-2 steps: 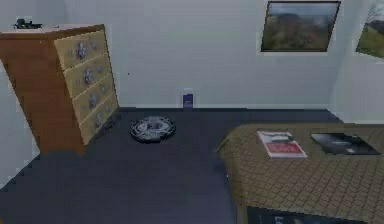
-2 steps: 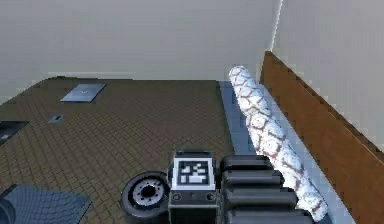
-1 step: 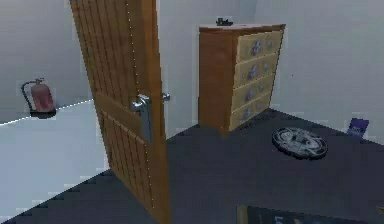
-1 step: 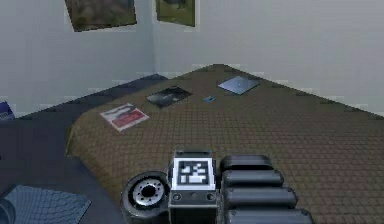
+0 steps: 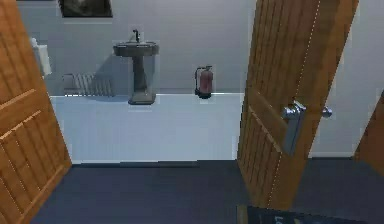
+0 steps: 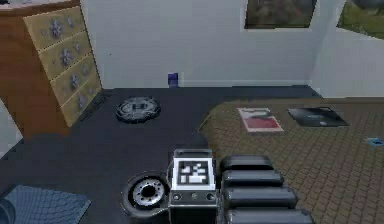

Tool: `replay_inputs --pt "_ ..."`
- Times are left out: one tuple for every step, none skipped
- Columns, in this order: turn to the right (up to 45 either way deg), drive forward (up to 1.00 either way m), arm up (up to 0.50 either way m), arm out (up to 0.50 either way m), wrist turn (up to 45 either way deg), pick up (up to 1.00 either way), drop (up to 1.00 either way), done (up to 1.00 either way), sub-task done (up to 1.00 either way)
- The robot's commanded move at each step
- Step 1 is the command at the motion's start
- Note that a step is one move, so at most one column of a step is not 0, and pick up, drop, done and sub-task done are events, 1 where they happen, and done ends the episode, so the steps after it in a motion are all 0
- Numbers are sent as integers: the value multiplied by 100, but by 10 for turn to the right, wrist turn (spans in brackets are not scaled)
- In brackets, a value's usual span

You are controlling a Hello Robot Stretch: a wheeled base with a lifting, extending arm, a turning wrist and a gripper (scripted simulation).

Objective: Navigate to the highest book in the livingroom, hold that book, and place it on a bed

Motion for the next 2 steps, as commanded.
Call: replay_inputs --pt "450 0 0 0 0 0 0 0 0" --pt "450 0 0 0 0 0 0 0 0"
